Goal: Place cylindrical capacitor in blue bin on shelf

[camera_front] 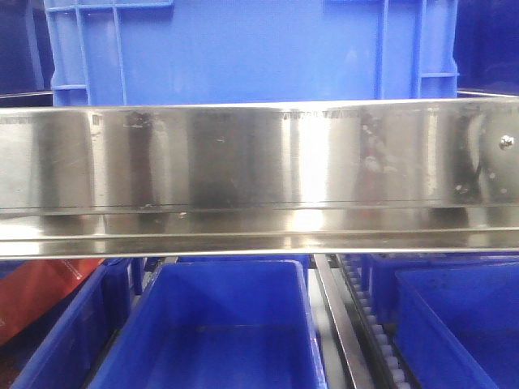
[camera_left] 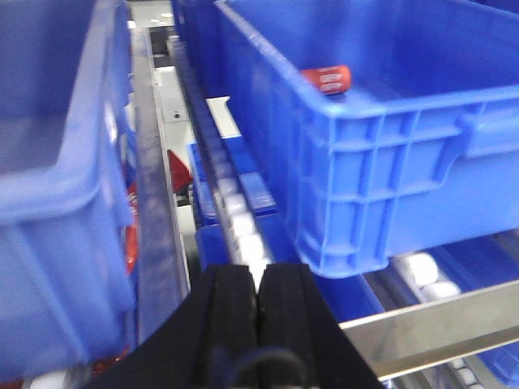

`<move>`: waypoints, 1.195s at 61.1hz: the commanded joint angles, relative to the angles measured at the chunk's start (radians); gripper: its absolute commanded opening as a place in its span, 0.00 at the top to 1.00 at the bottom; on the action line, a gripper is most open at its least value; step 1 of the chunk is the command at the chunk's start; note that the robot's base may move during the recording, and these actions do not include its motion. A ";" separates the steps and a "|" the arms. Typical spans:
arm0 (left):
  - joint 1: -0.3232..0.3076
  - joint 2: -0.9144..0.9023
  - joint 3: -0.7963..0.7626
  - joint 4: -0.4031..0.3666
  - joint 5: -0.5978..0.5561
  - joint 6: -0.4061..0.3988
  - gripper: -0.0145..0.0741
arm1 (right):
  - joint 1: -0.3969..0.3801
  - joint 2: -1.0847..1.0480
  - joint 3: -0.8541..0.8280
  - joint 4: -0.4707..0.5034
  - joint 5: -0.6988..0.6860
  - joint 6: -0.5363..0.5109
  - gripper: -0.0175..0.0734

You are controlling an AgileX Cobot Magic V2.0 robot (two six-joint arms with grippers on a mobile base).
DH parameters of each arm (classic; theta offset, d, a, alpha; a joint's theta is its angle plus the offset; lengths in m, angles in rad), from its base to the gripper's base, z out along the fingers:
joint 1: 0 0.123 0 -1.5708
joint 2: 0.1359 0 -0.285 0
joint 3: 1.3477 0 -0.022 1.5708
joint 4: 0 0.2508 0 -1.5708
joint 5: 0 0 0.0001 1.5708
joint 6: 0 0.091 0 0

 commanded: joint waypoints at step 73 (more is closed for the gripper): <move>0.016 -0.055 0.039 -0.032 -0.019 -0.009 0.96 | 0.192 0.648 -0.582 -0.002 0.105 -0.005 0.39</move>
